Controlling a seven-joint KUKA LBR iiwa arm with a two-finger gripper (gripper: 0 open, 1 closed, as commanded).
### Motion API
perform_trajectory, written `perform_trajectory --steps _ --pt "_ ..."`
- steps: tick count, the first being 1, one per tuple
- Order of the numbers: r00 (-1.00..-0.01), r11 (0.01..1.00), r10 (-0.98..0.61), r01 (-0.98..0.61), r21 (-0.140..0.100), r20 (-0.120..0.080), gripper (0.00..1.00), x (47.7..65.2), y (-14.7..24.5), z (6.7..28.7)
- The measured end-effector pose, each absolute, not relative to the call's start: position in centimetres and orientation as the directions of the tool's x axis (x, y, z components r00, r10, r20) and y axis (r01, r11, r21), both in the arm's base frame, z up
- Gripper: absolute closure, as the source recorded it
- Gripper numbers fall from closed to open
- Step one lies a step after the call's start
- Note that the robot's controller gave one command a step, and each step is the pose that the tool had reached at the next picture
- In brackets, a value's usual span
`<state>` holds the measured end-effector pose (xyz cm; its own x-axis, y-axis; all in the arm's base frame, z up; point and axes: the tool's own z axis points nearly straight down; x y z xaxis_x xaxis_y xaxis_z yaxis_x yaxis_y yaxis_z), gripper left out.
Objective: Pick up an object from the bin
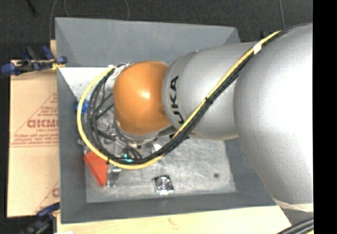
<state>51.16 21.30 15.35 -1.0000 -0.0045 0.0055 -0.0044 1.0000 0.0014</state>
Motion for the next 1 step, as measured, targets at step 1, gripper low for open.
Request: perform_trajectory --steps 1 --pt "-0.935 0.935 -0.354 -0.354 0.000 0.000 0.00 52.72 23.45 8.09"
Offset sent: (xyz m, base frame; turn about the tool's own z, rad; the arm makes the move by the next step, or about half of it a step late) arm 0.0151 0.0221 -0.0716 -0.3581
